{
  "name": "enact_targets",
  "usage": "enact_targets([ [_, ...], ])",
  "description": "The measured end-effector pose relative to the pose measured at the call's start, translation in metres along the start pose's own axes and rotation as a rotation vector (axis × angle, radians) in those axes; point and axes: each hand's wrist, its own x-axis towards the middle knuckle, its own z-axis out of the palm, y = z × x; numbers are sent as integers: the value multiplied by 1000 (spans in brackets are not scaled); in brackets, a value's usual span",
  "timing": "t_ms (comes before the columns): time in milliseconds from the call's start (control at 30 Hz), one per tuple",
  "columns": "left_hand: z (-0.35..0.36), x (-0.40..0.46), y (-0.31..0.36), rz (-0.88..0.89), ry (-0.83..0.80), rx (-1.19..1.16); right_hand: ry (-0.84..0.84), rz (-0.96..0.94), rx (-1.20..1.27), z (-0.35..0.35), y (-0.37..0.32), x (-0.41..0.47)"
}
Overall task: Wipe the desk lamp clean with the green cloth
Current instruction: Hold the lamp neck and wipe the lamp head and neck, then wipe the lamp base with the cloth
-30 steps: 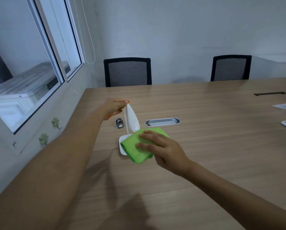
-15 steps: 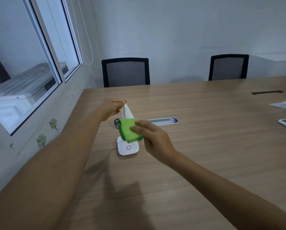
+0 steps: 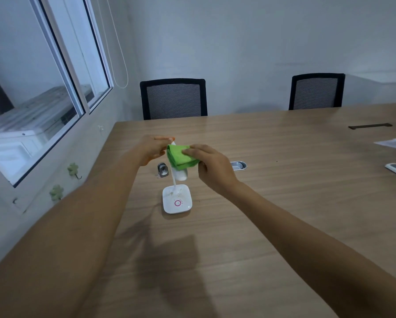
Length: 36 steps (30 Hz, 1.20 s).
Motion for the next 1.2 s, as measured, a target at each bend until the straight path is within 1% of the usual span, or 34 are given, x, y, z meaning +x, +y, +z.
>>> enact_targets([
  [100, -2, 1, -2, 9, -2, -1, -30, -54, 16, 4, -4, -17],
  [167, -4, 2, -3, 0, 3, -3, 11, -91, 5, 2, -9, -39],
  [233, -5, 0, -2, -7, -3, 1, 58, -182, -23, -1, -14, -66],
  [333, -5, -2, 0, -8, -12, 11, 80, -330, -53, -8, -15, -85],
  [367, -4, -2, 0, -7, -10, 8, 83, -323, -61, -10, -12, -80],
  [467, 0, 0, 1, -5, 17, -5, 90, -198, -38, -17, -7, -45],
  [567, -2, -1, 0, 24, 3, 18, 119, -222, 1, -17, -11, -16],
  [633, -5, -4, 0, 63, -29, 62, 152, -245, 23, -16, -14, -9],
  [700, -5, -6, 2, 67, -32, 61, 182, -237, 21, -11, -12, -7],
  [767, -2, -6, 3, 29, -8, 26, 194, -154, 14, -5, -3, -9],
  [867, -3, -5, 0, -15, 16, 4, 175, 101, 74, 8, 16, -15],
  [967, -6, -13, -7, -10, 67, -25, 97, 362, 107, 23, 29, -25],
  [1033, -11, -19, -20, 1, 123, 20, 19, 453, 72, 35, 38, -32],
  [1067, -13, -22, -30, 10, 140, 100, -17, 474, 42, 40, 43, -35],
  [1167, -29, -32, -78, -8, 170, 502, -117, 500, -65, 63, 56, -41],
  [1200, -35, -35, -98, -34, 172, 597, -147, 501, -94, 72, 59, -43],
])
